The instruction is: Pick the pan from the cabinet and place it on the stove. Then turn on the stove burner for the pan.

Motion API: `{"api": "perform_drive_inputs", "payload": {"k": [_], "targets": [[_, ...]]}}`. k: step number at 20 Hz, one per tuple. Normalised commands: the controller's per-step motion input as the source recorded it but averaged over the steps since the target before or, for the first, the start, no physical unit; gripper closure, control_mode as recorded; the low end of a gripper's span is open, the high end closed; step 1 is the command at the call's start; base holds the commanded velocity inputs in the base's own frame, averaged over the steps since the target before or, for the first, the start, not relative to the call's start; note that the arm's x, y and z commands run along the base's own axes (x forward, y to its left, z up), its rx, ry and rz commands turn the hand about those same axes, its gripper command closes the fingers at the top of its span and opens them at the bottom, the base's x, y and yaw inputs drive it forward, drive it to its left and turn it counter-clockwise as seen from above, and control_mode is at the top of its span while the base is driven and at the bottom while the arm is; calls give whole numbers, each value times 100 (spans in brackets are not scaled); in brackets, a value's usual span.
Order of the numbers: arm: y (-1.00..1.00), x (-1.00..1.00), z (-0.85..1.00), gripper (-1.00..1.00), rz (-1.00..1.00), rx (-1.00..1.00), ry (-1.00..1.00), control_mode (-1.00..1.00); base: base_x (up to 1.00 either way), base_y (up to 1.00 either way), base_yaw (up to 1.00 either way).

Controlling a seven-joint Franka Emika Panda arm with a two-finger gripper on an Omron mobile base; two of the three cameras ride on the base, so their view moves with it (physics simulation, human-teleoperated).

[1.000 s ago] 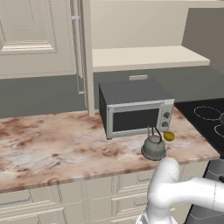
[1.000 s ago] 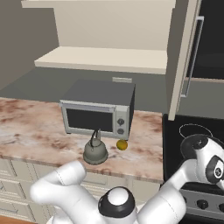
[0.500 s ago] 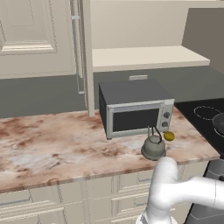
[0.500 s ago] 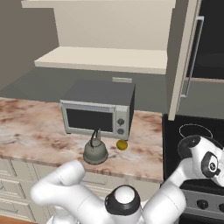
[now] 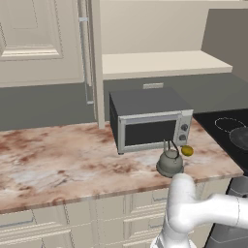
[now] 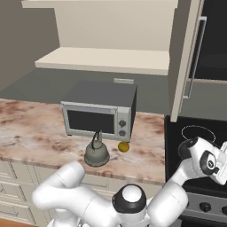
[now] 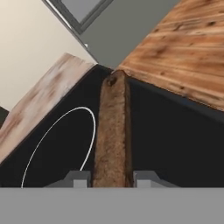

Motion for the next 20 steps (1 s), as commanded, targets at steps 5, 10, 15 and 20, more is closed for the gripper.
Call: {"api": "perform_drive_inputs", "payload": {"k": [5, 10, 15, 20], "targets": [[0, 33, -23, 100, 1, -4, 5, -100, 0, 0, 0], [0, 25, -25, 100, 1, -4, 5, -100, 0, 0, 0], [0, 1, -17, -100, 1, 0, 4, -100, 0, 0, 0], [0, 1, -8, -100, 0, 0, 2, -100, 0, 0, 0]]}}
